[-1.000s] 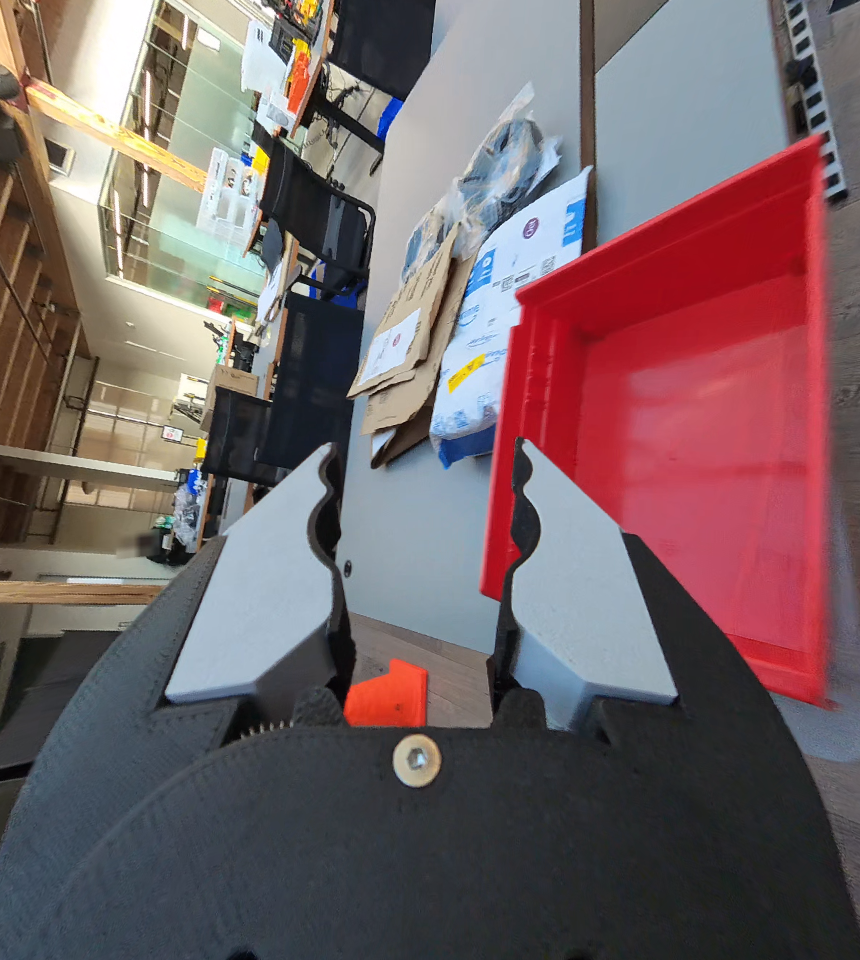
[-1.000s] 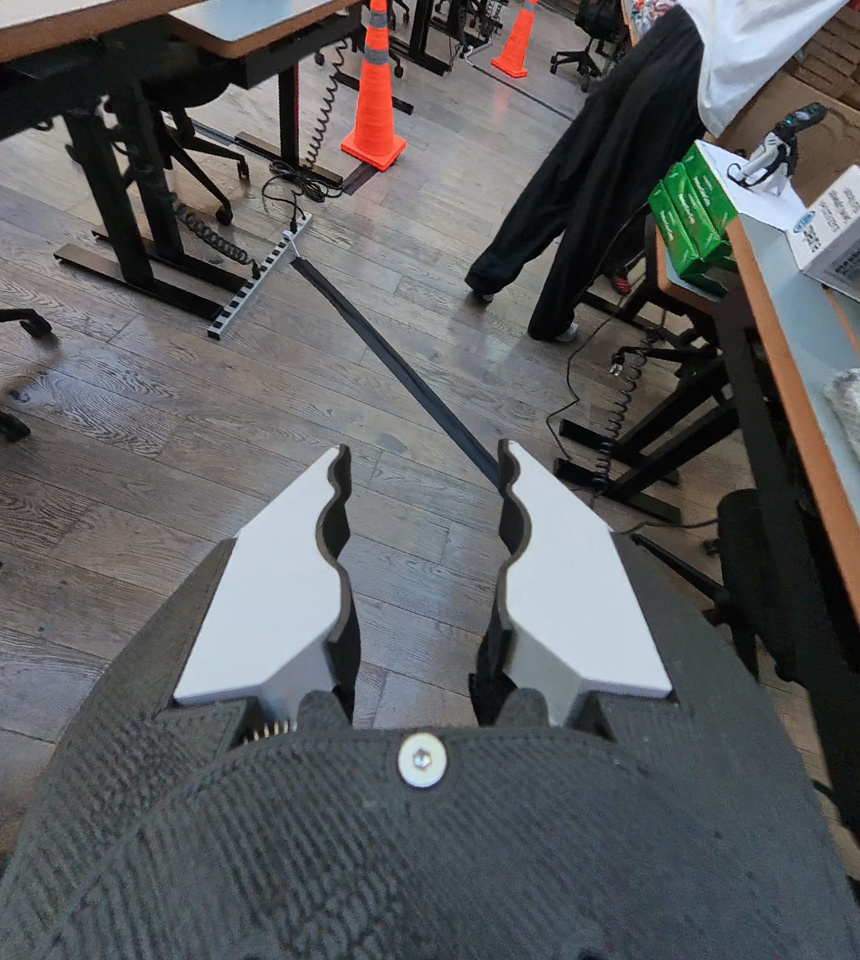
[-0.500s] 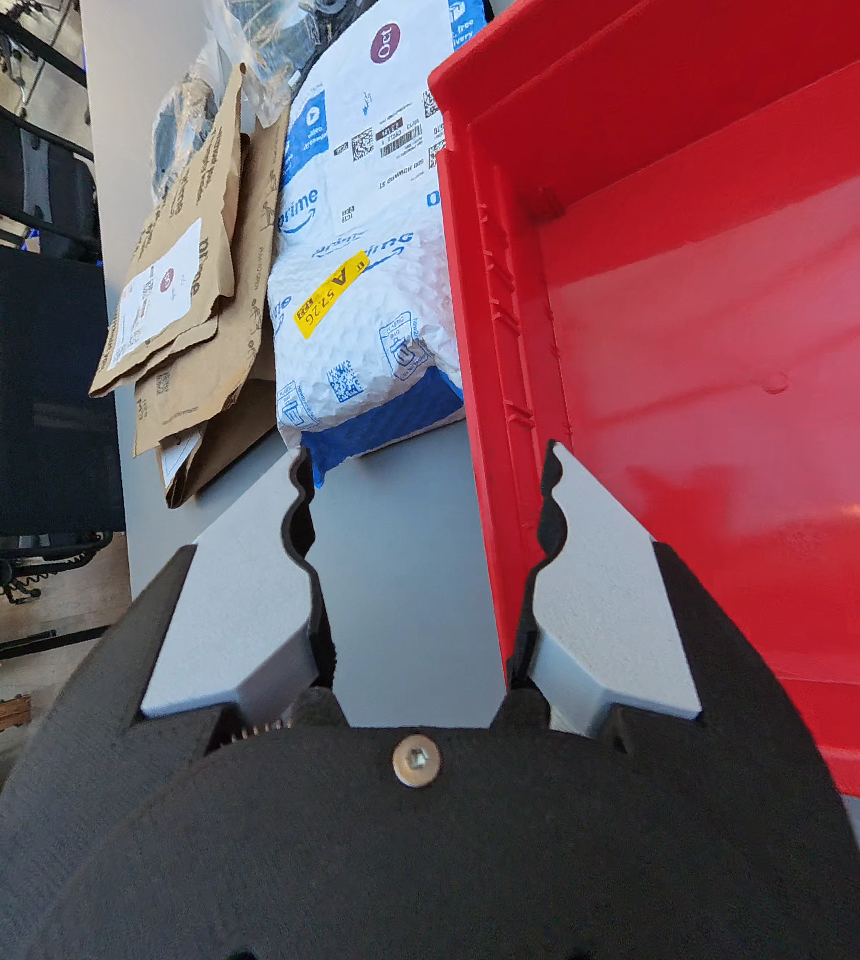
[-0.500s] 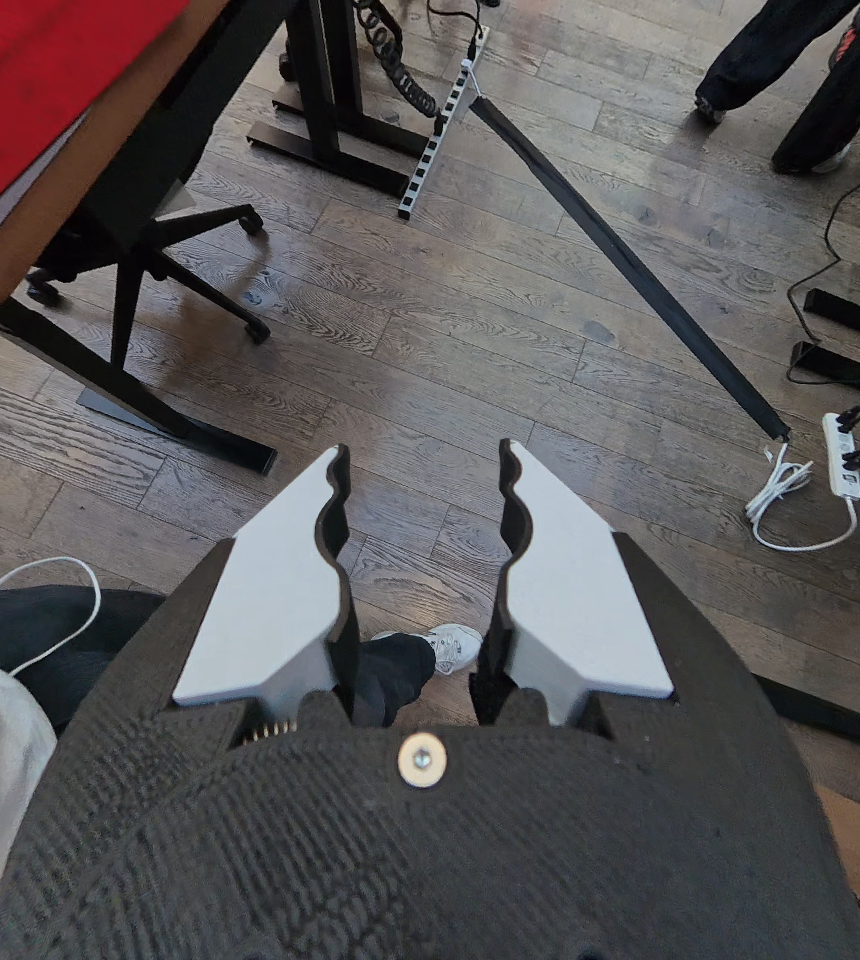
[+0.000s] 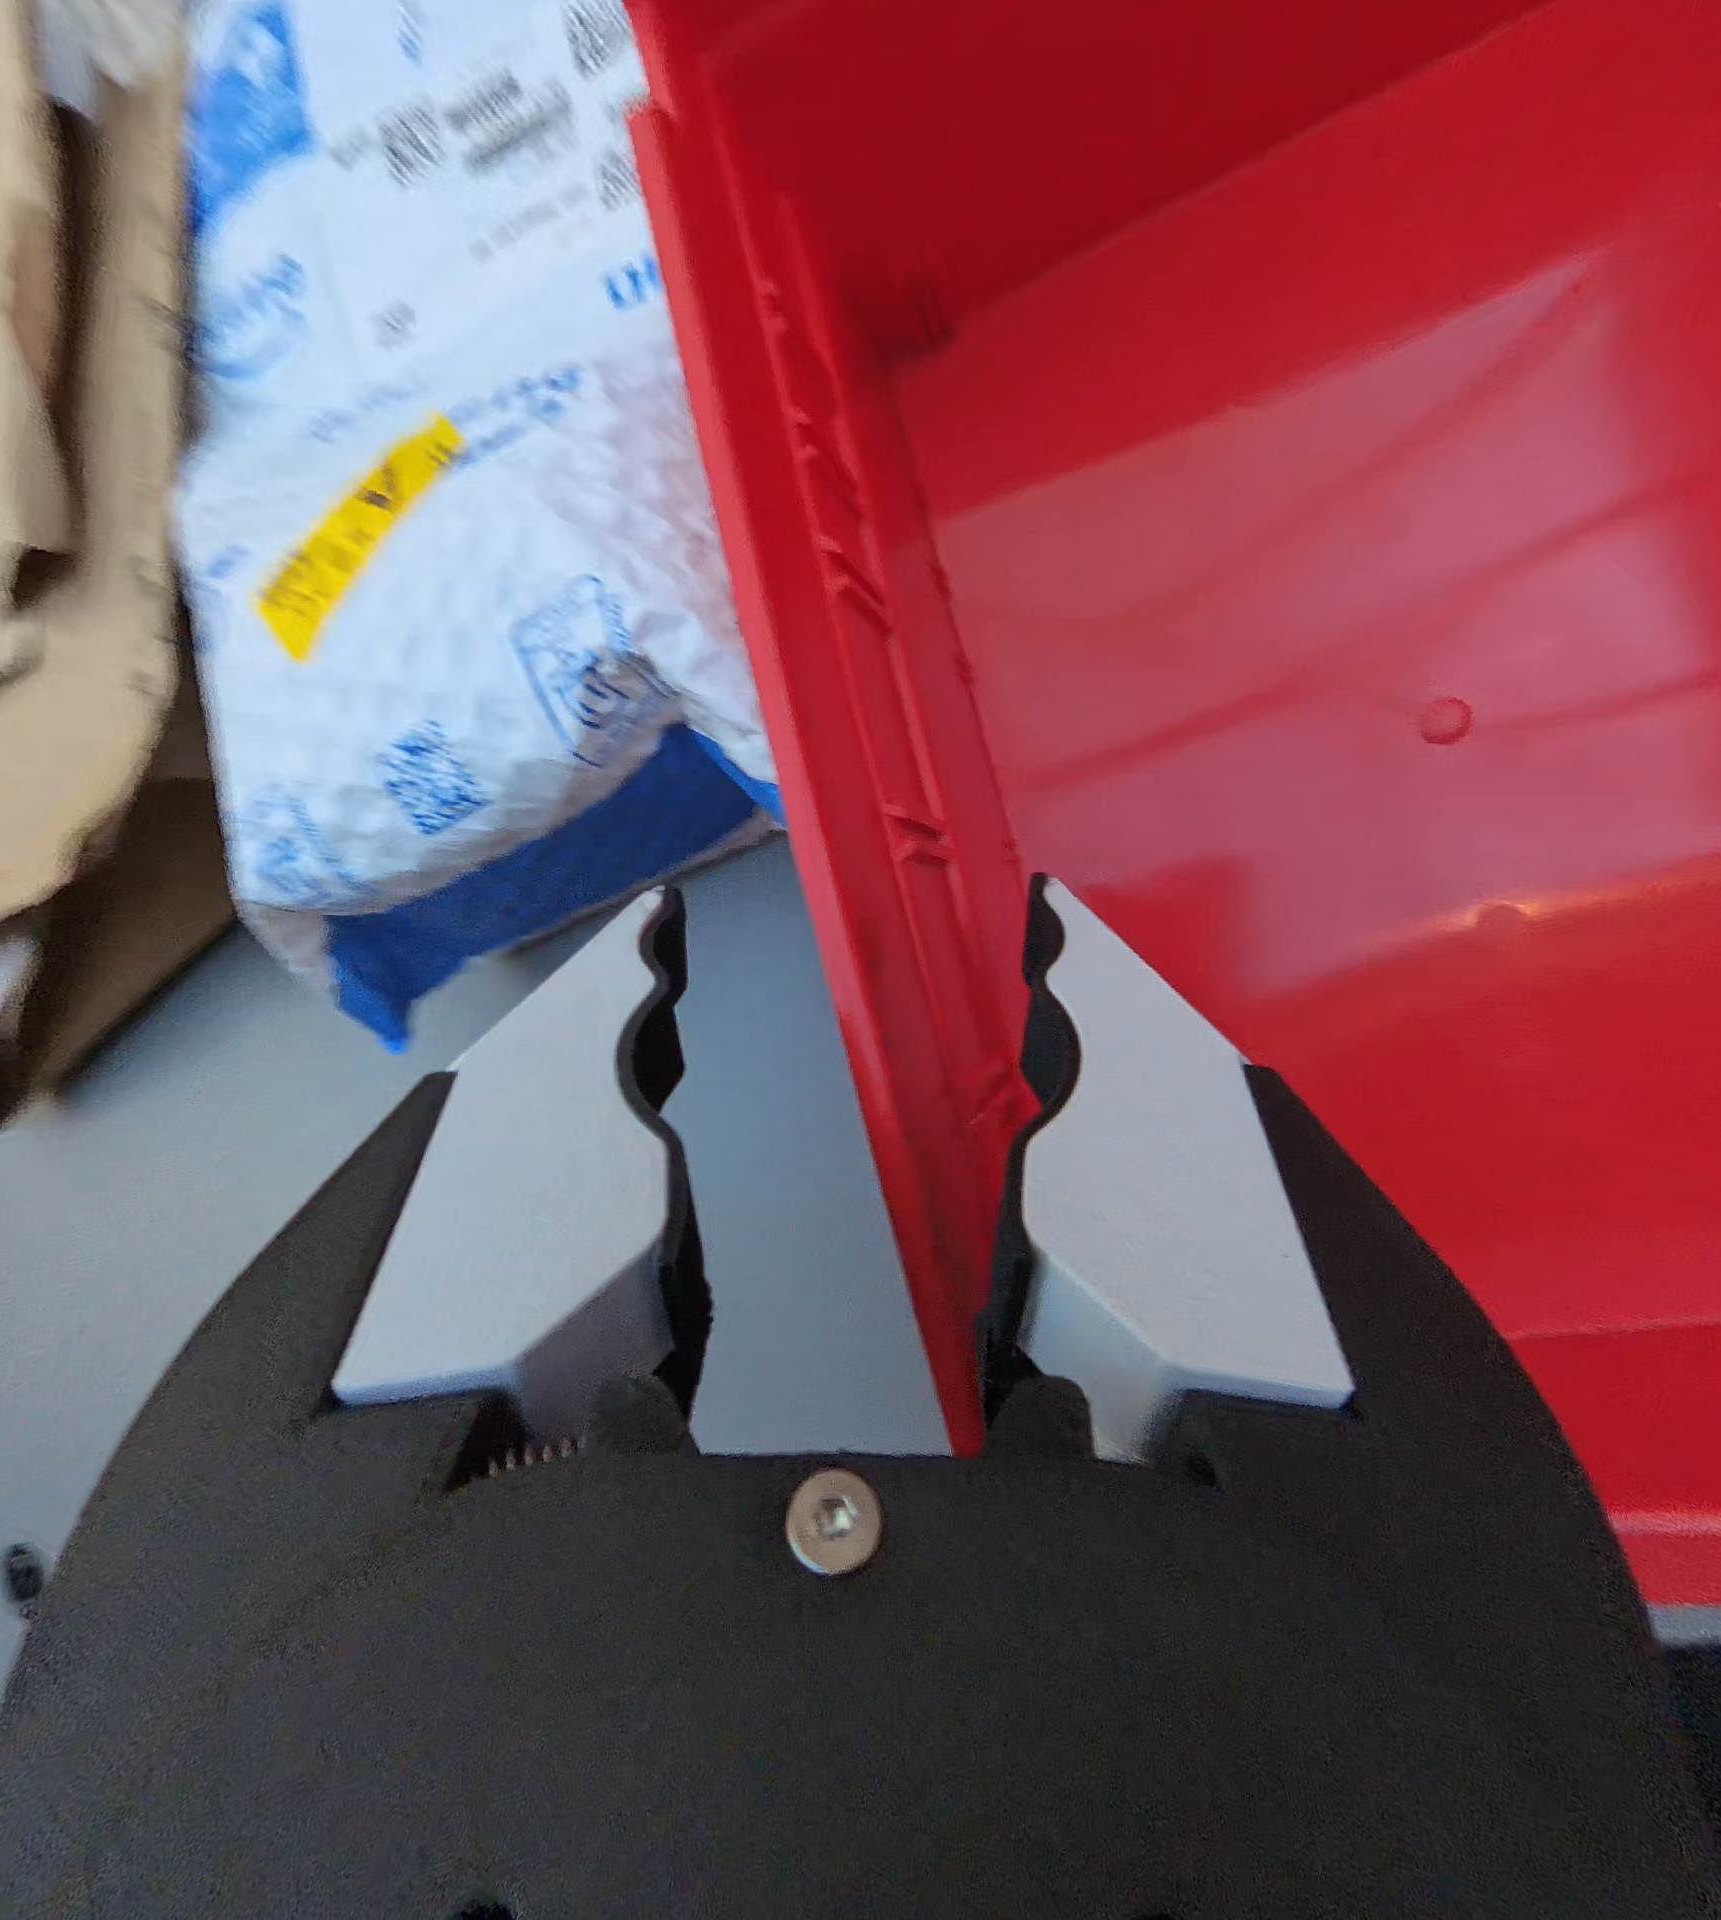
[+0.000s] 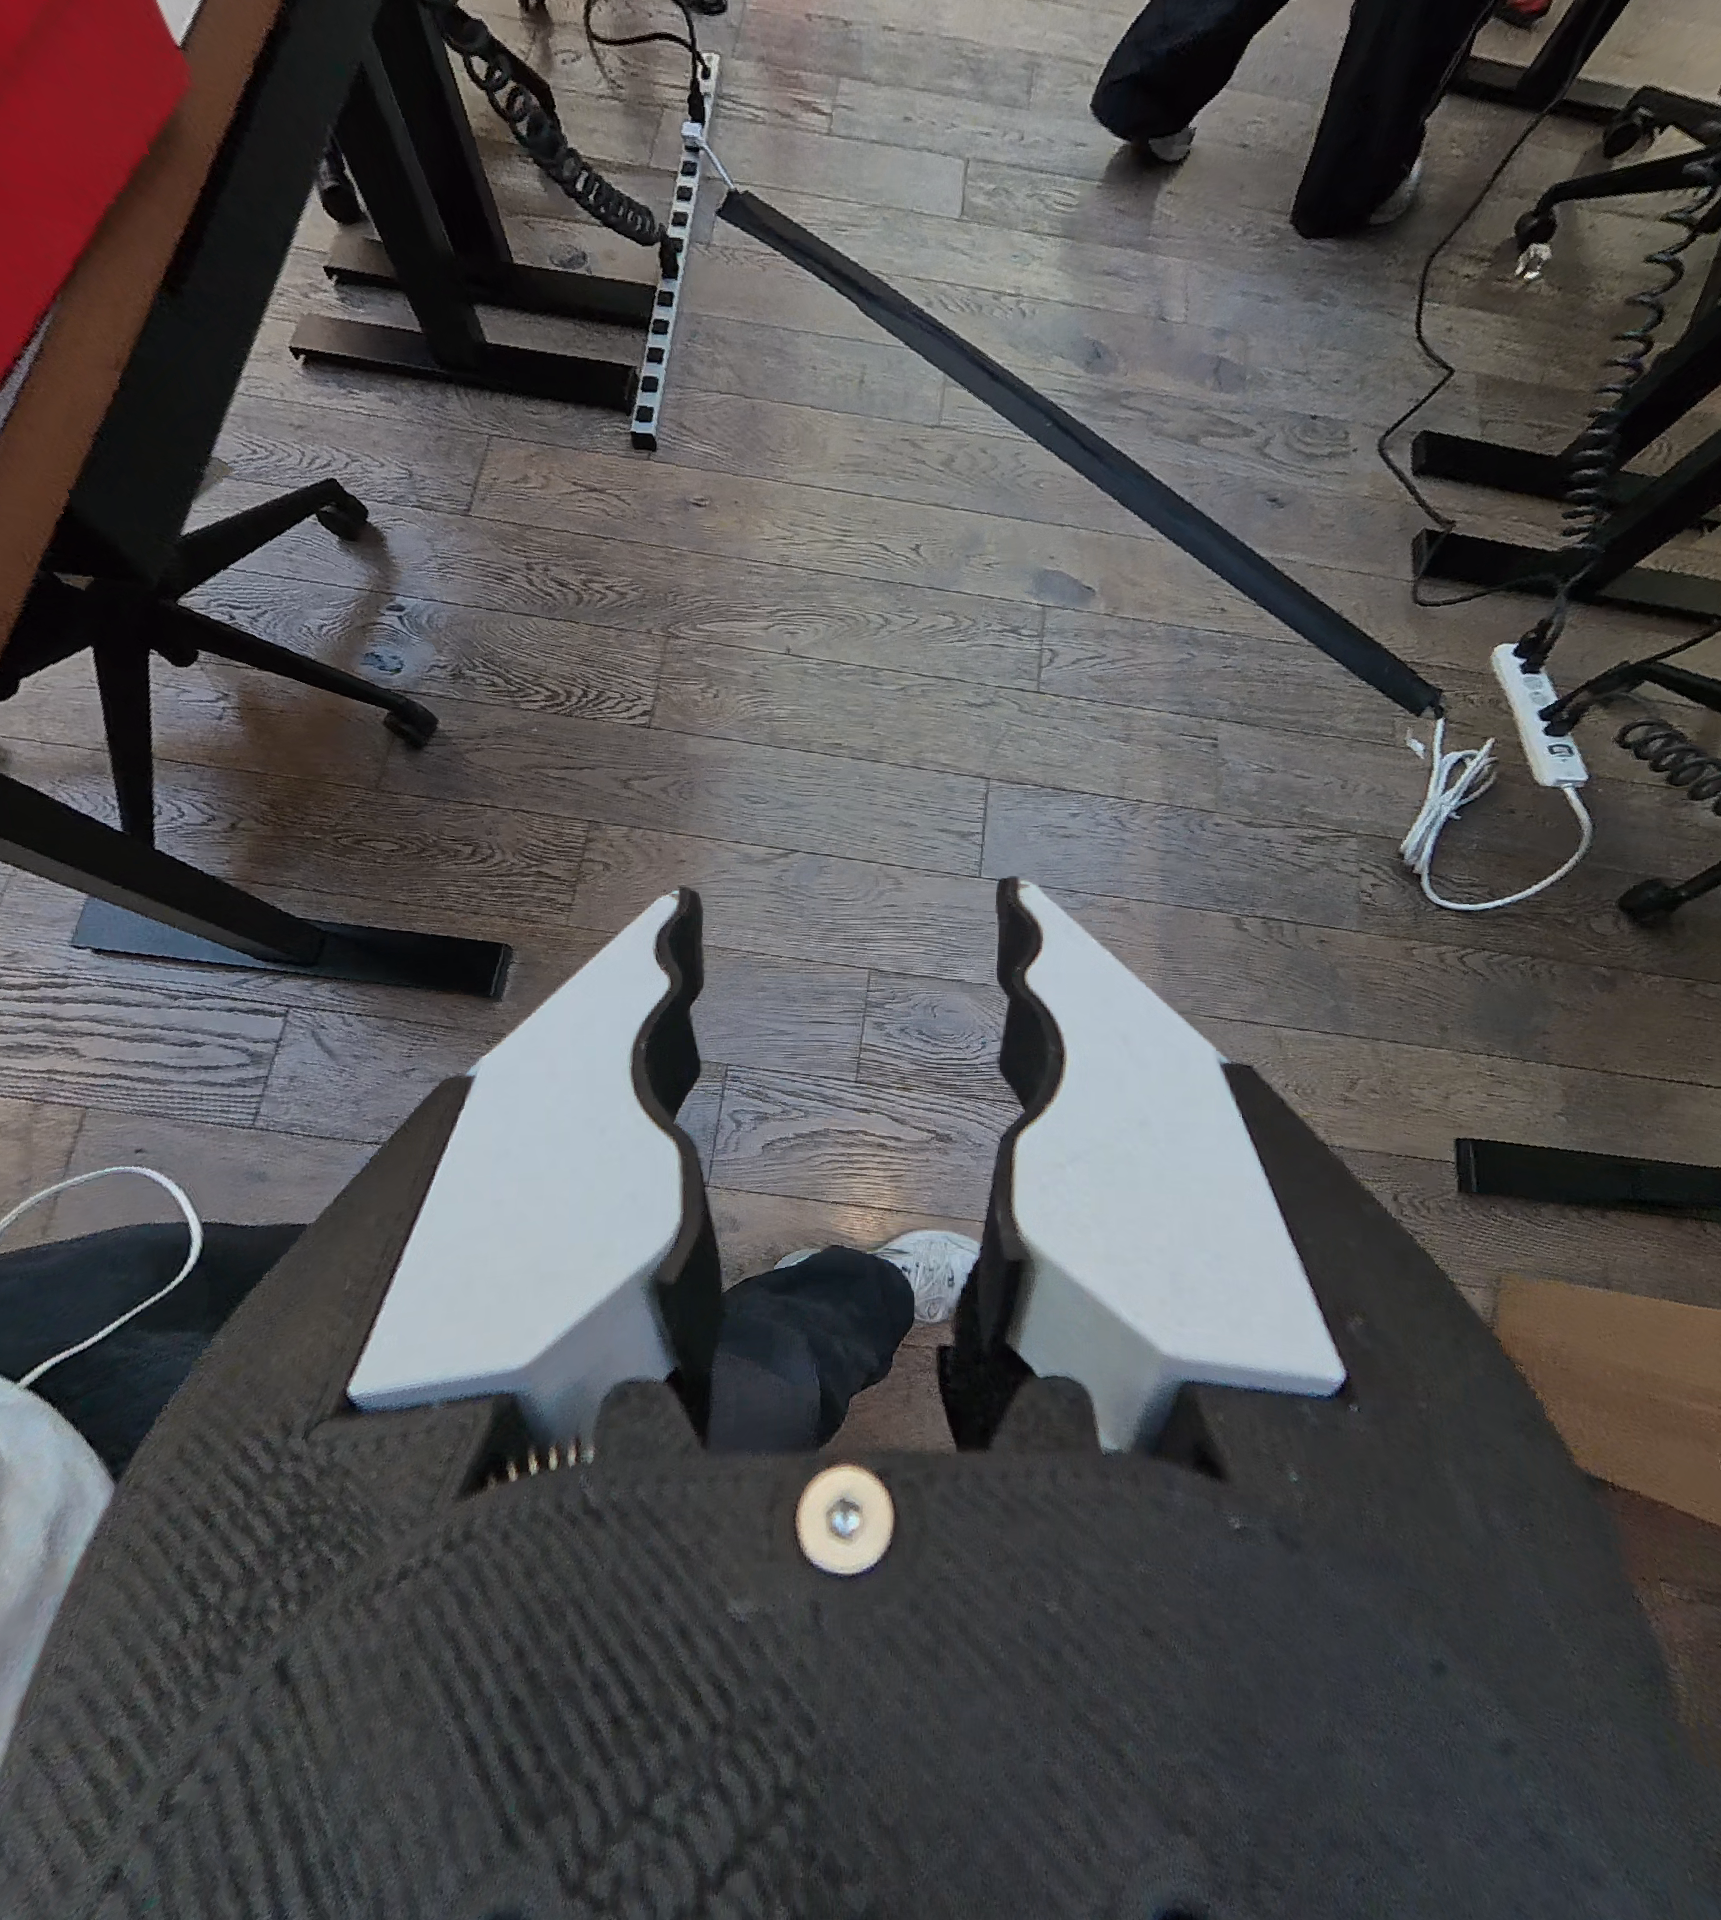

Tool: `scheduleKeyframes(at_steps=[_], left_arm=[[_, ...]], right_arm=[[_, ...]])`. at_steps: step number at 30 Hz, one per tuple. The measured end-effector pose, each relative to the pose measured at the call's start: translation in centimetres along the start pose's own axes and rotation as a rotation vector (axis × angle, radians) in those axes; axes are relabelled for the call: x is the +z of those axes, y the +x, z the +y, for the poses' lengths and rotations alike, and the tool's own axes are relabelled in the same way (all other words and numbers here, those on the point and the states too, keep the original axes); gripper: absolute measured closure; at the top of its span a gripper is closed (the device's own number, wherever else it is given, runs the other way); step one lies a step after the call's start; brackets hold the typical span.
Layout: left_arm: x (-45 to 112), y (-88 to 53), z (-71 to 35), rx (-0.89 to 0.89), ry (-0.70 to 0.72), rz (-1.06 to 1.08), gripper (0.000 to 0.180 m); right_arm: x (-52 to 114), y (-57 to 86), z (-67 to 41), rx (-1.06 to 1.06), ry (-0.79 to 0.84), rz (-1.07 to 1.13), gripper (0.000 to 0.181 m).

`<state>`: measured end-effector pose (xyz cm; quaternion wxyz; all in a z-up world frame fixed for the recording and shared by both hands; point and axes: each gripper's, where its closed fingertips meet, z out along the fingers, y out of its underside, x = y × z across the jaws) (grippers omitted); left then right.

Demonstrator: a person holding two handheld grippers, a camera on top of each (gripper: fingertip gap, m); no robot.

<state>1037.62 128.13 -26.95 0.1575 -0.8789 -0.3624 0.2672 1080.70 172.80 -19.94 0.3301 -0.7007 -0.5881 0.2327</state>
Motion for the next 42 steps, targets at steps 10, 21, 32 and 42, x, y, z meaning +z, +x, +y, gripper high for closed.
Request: scheduleKeyframes(at_steps=[10,21,32,42], left_arm=[[2.1,5.6,3.3,-0.221,-0.398,0.582,0.160],[-2.3,7.5,1.7,-0.056,-0.609,0.414,0.178],[-11.9,31.5,-14.2,-0.033,-0.549,0.557,0.178],[-19.2,65.7,-38.6,0.391,-0.423,0.809,0.178]], right_arm=[[-0.1,-3.1,1.7,-0.026,-0.063,-0.062,0.126],[-2.2,5.4,15.1,0.359,-0.132,-0.065,0.130],[-8.7,27.3,25.3,0.501,-0.120,0.046,0.133],[-10.9,49.5,21.9,0.485,0.008,0.215,0.136]])
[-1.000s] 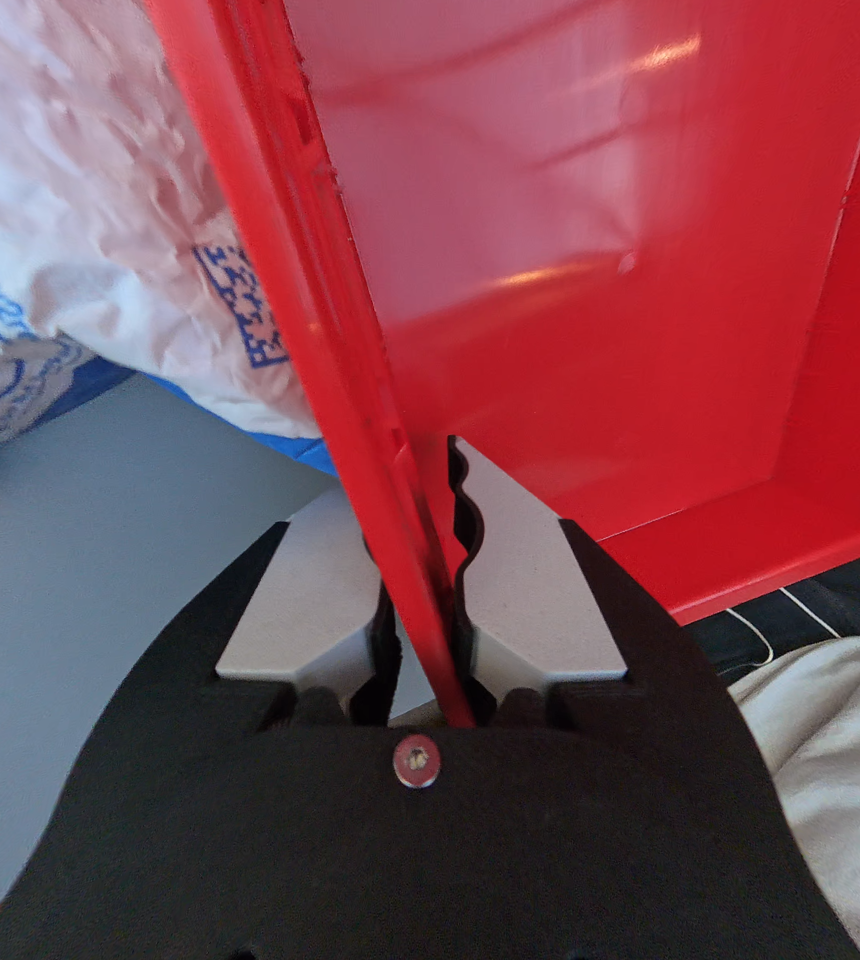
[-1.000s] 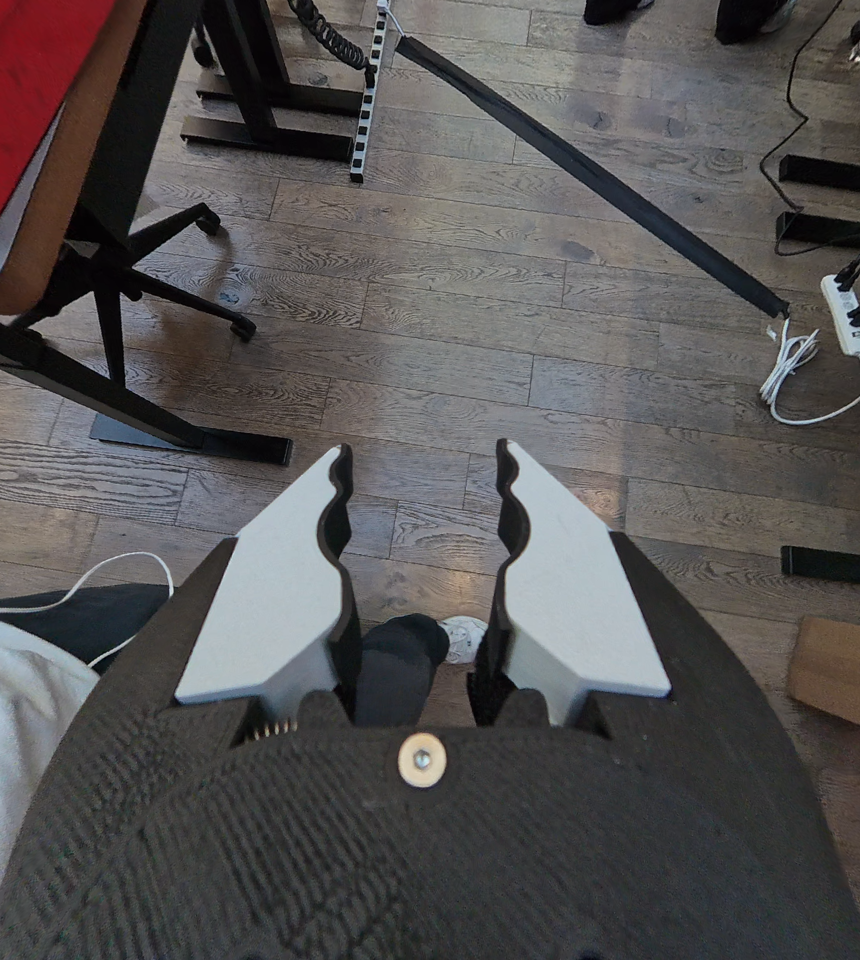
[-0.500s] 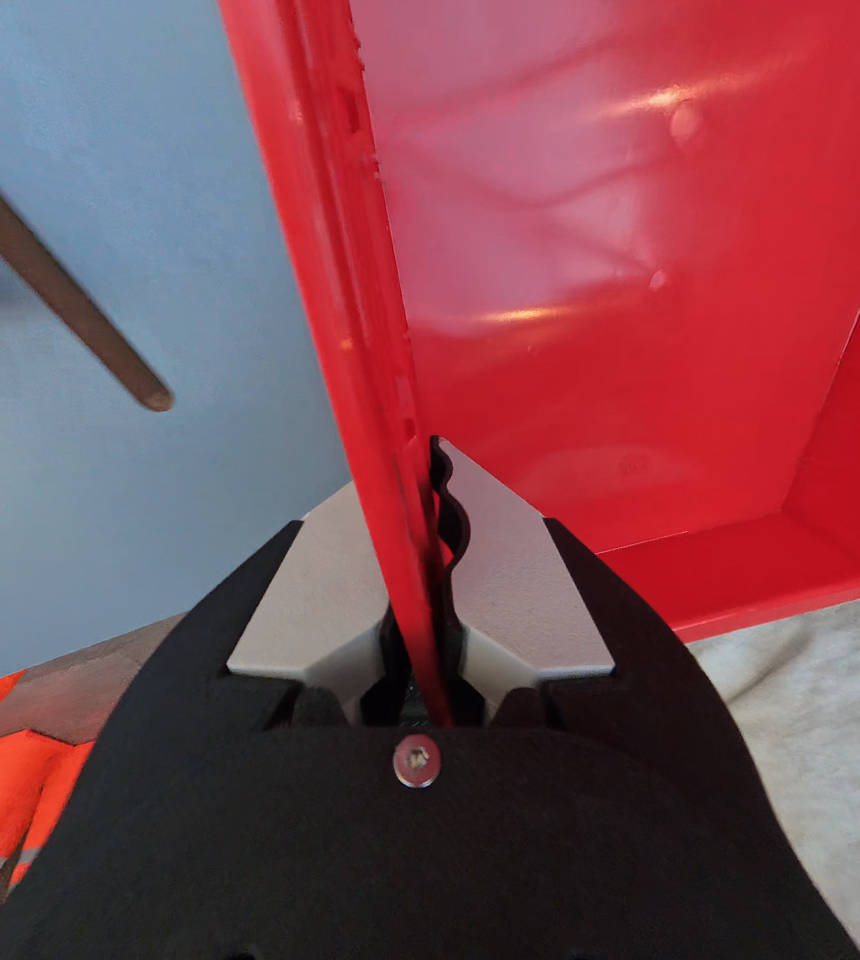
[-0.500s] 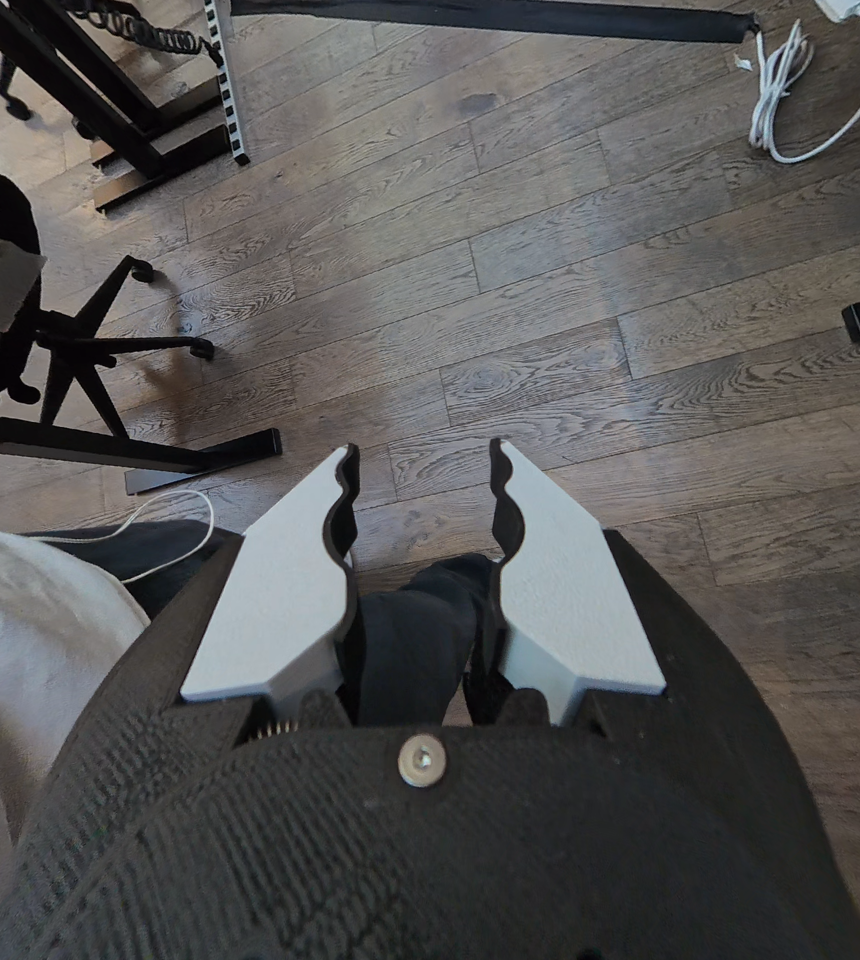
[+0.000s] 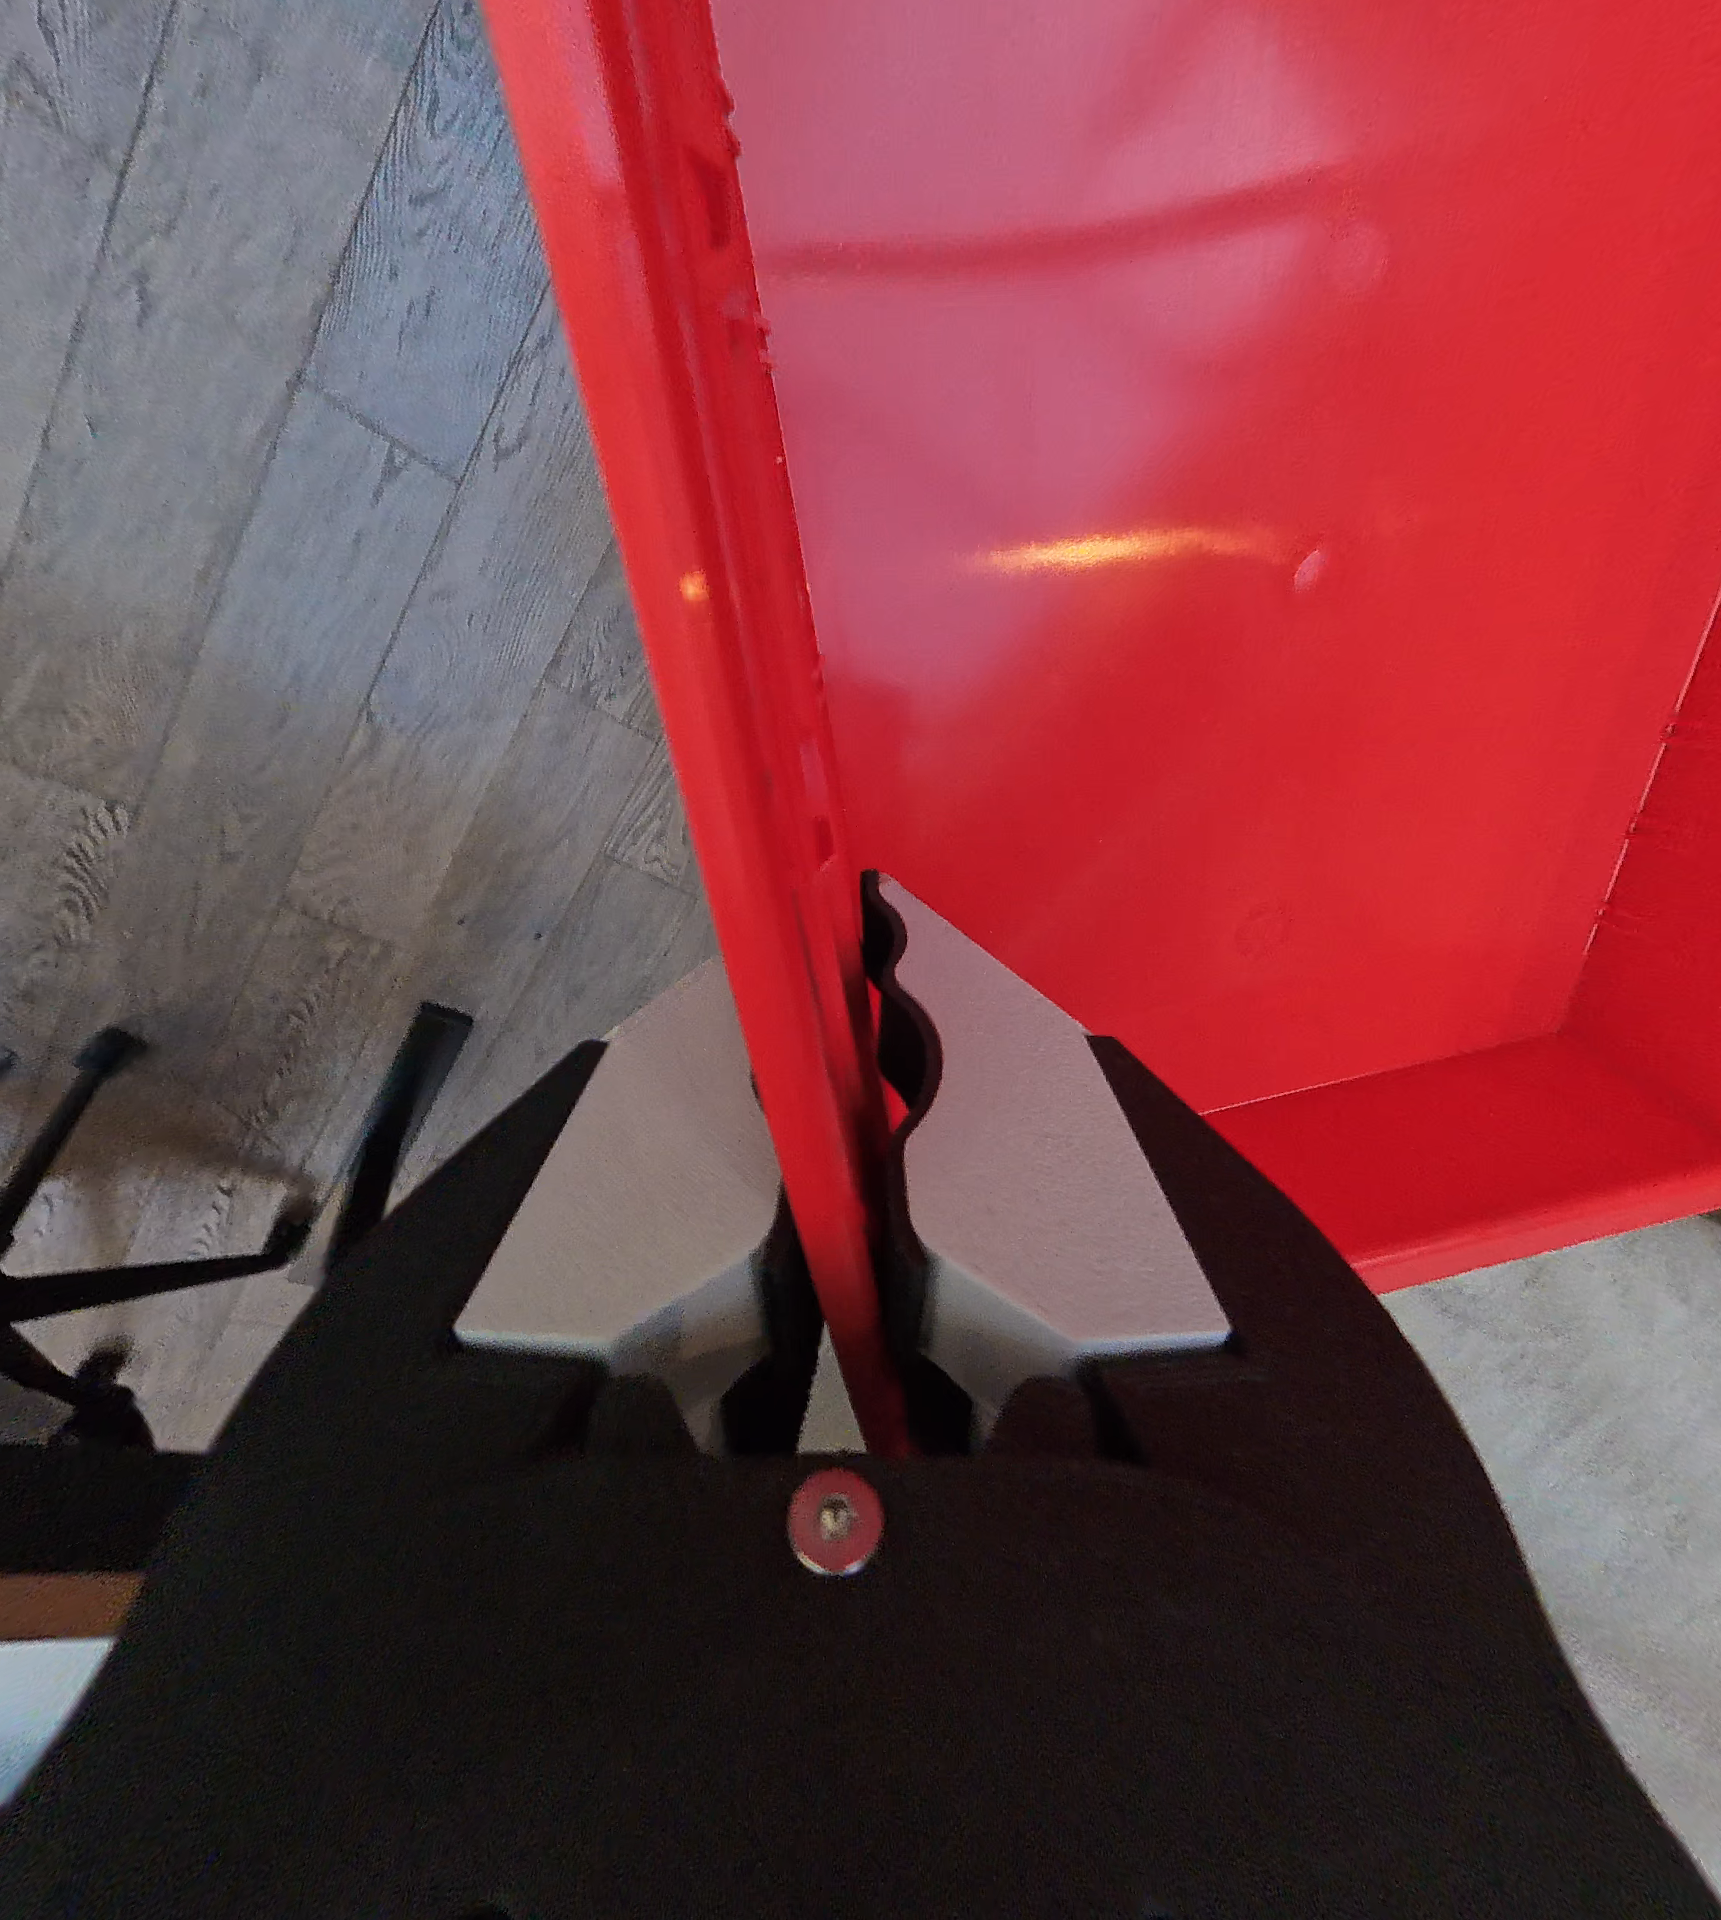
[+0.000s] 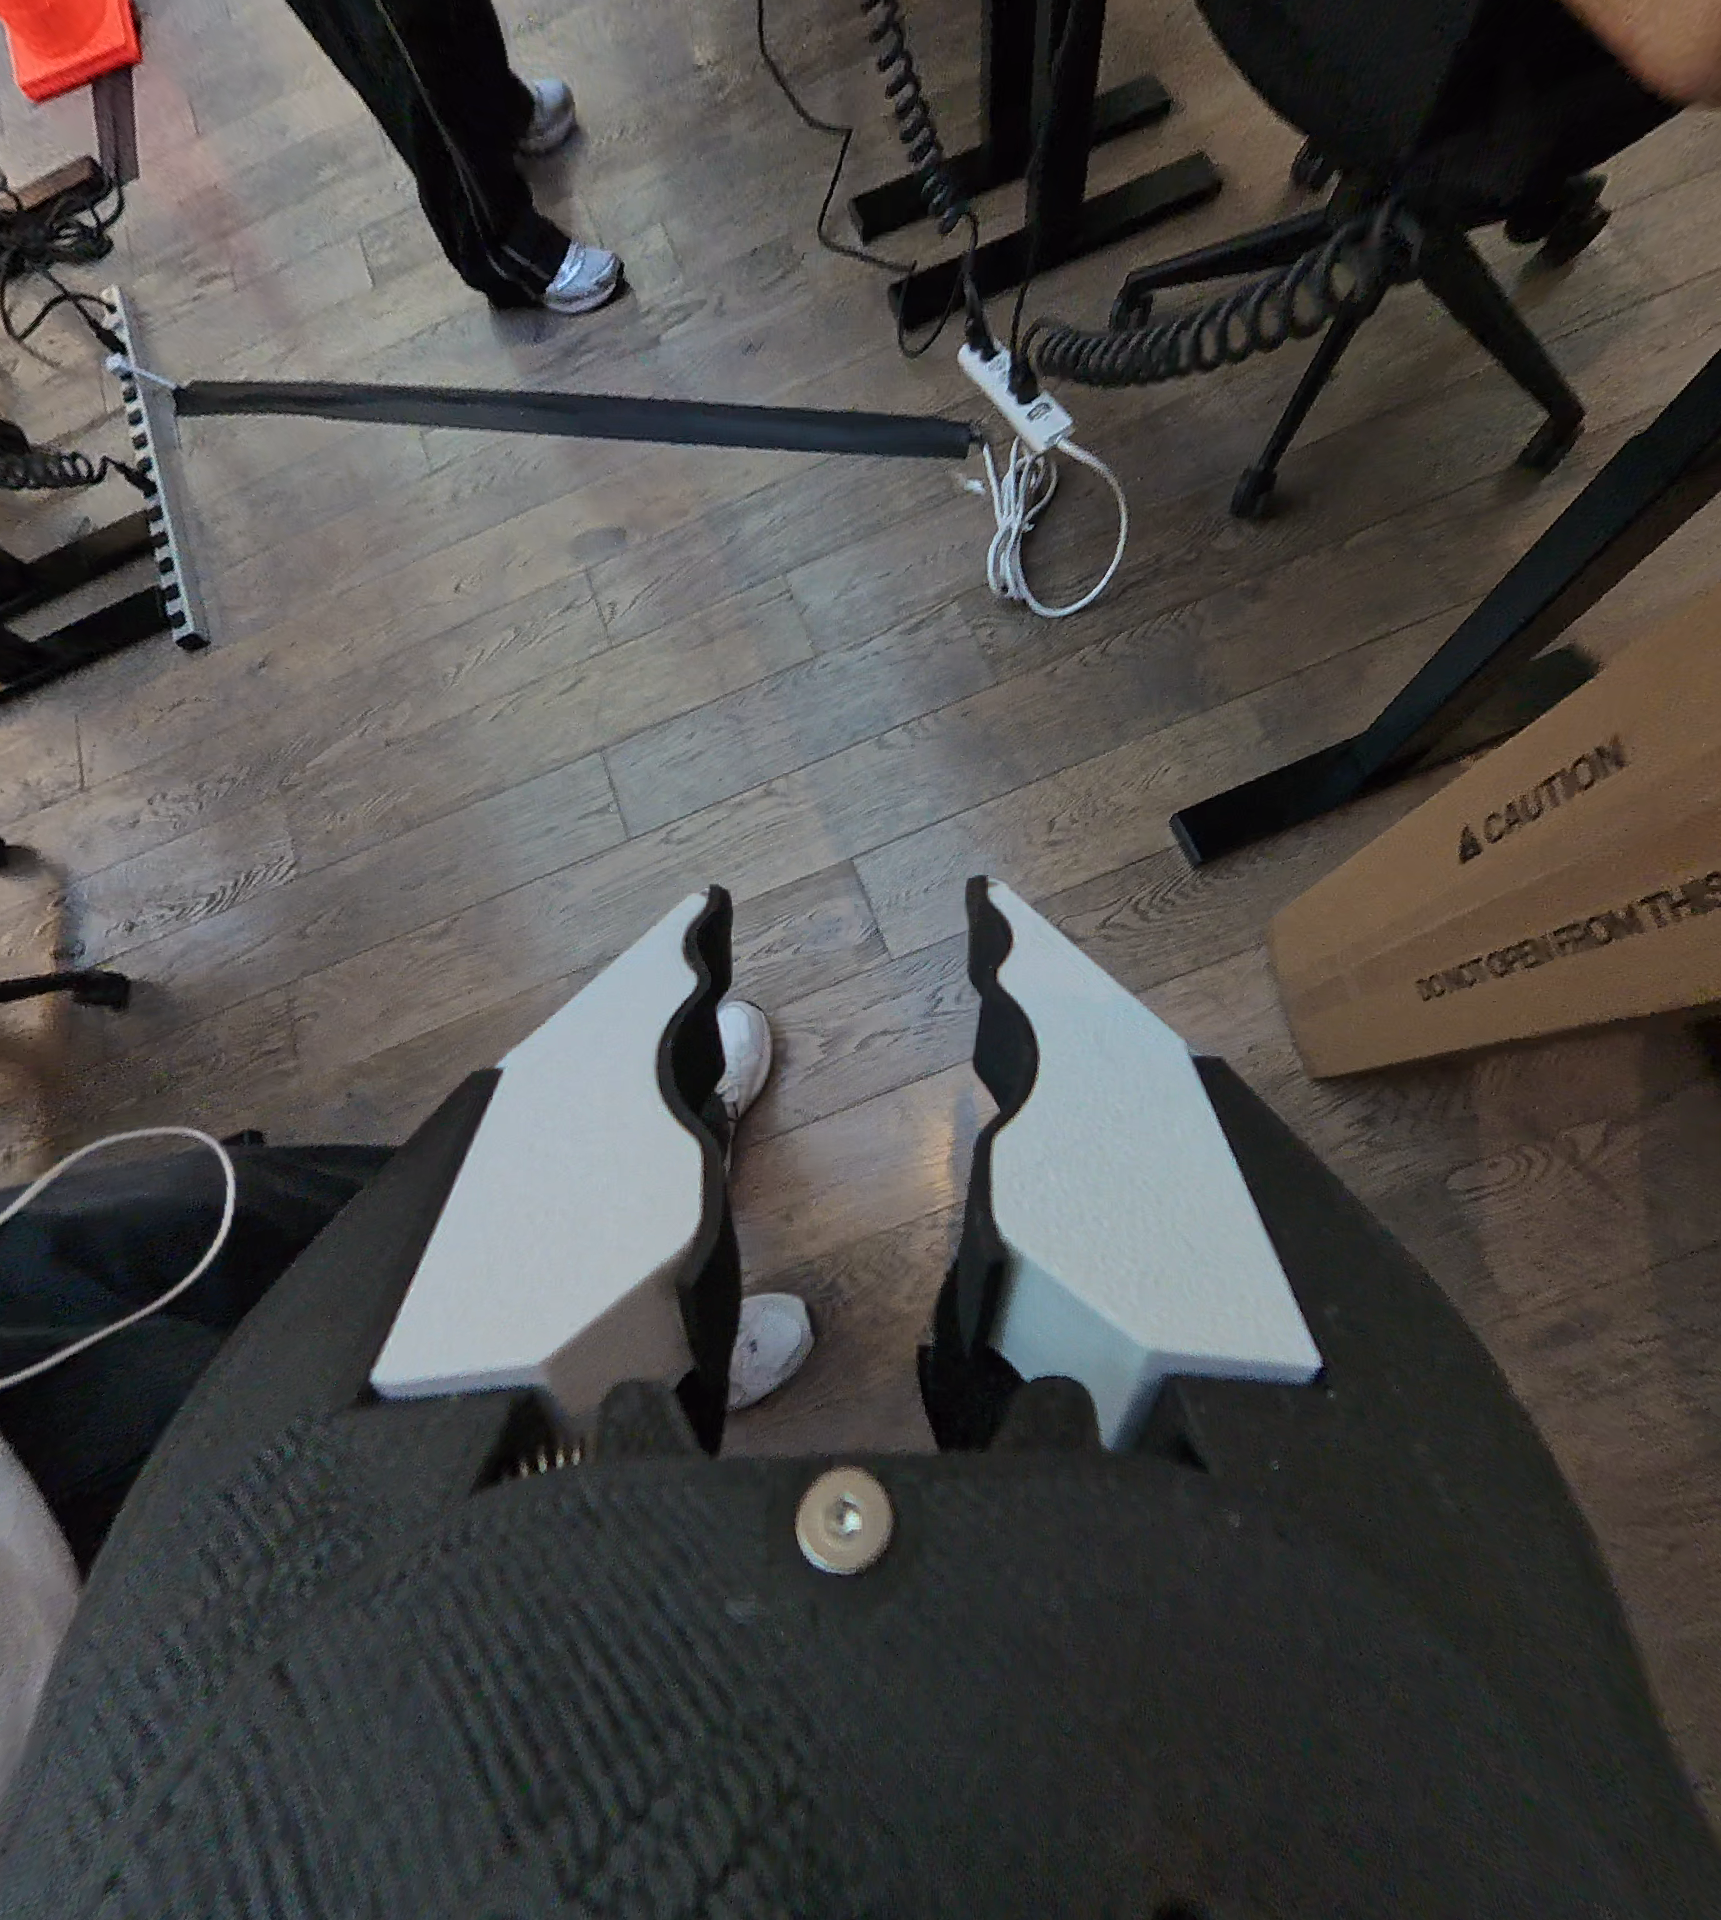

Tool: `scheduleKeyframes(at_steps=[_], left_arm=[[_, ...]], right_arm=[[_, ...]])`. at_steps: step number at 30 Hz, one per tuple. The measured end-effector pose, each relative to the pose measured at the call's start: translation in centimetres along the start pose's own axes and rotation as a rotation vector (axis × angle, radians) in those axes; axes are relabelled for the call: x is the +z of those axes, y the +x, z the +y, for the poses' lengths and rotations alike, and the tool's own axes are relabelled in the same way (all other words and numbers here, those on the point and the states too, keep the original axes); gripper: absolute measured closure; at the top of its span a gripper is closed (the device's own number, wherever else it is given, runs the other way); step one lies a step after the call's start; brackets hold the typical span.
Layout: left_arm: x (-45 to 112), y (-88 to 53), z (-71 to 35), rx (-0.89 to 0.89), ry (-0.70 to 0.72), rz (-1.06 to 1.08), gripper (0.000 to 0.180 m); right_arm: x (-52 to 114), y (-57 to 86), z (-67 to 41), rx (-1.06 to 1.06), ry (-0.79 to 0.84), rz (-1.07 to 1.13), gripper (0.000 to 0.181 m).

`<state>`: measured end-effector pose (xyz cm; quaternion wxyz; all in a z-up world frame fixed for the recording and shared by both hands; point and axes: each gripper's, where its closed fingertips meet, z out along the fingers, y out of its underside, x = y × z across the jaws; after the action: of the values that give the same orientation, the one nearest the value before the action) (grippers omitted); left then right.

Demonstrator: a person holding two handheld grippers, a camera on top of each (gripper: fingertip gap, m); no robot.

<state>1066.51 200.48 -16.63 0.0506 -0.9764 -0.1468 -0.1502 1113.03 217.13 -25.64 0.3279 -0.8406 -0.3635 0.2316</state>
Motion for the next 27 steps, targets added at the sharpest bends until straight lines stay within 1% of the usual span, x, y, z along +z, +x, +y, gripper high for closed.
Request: scheduleKeyframes(at_steps=[5,9,12,15,20,24,27], left_arm=[[2.1,8.1,-14.8,0.155,-0.013,-0.050,0.178],[3.5,12.9,-24.4,0.246,-0.050,-0.085,0.178],[4.3,16.1,-30.4,0.300,-0.070,-0.090,0.178],[4.6,18.9,-34.7,0.339,-0.101,-0.103,0.178],[5.5,22.6,-41.4,0.372,-0.112,-0.155,0.179],[6.9,26.3,-45.9,0.364,-0.107,-0.174,0.179],[8.4,29.2,-48.2,0.351,-0.126,-0.160,0.178]], right_arm=[[2.9,6.9,-9.7,-0.007,0.121,0.060,0.137],[4.1,12.8,-15.8,-0.010,0.200,0.128,0.137],[4.6,16.5,-20.3,0.032,0.300,0.115,0.137],[5.3,20.0,-25.4,0.061,0.395,0.072,0.138],[7.4,28.3,-35.3,-0.045,0.525,0.080,0.143],[11.3,36.2,-42.2,-0.088,0.568,0.086,0.148],[14.7,41.4,-46.0,-0.097,0.566,0.077,0.148]])
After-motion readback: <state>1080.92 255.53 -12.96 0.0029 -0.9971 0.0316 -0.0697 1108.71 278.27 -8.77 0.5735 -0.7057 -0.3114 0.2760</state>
